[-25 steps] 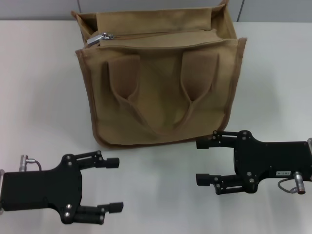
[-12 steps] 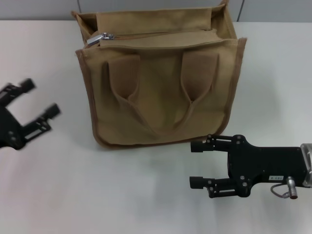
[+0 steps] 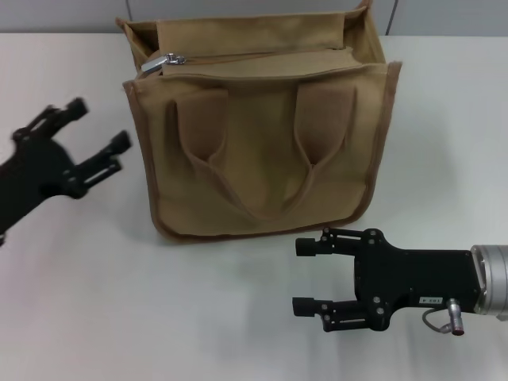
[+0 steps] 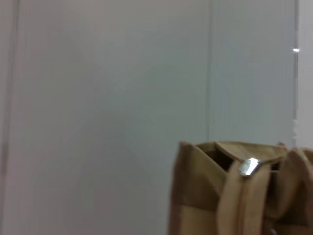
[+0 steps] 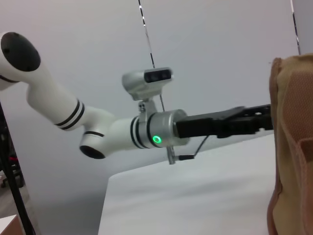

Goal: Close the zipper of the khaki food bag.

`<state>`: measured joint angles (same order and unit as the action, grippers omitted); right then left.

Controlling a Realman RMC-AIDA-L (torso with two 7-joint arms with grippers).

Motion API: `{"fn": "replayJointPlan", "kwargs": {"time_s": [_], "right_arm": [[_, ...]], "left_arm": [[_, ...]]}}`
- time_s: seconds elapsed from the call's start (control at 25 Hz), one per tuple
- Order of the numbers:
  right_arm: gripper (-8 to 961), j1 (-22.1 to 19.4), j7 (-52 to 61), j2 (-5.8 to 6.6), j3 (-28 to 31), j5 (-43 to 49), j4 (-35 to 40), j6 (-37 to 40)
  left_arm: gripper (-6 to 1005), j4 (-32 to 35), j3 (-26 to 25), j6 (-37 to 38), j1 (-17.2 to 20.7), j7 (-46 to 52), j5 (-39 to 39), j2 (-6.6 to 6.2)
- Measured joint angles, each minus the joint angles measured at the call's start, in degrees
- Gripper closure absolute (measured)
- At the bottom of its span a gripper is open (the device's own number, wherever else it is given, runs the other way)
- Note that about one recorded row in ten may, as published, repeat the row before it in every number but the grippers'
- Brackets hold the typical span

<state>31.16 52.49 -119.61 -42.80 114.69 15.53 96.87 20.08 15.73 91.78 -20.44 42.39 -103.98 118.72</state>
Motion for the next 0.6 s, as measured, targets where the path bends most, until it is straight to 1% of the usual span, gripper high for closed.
{"fn": "replayJointPlan", "kwargs": {"time_s": [0.08,0.16,0.28,0.4,0.6], "right_arm": [[170,0.0,0.0,0.0,0.0,0.0,-0.3,-0.5],[170,-0.1,0.0,-0.01,0.0,0.0,-0.8,-1.0],[170,-0.1,-0.4,-0.05,0.1,0.0,-1.5,-1.6],[170,0.0,-1.5,-0.07,0.2,-0.6,-2.3,-1.9],[170,0.0,-3.6,-0.09,0.1,-2.2,-3.9,-3.0]], "left_arm": [[169,-0.8,2.0,-1.1,-1.3,-0.1,0.0,0.01],[169,-1.4,3.0,-1.7,-2.2,-0.1,0.1,0.05],[169,-3.2,2.7,-1.9,-3.4,0.0,1.8,0.22],[170,-6.1,2.6,-2.5,-4.0,0.3,6.5,0.21],[170,-6.6,2.6,-4.8,-4.7,0.0,7.2,0.29]]}}
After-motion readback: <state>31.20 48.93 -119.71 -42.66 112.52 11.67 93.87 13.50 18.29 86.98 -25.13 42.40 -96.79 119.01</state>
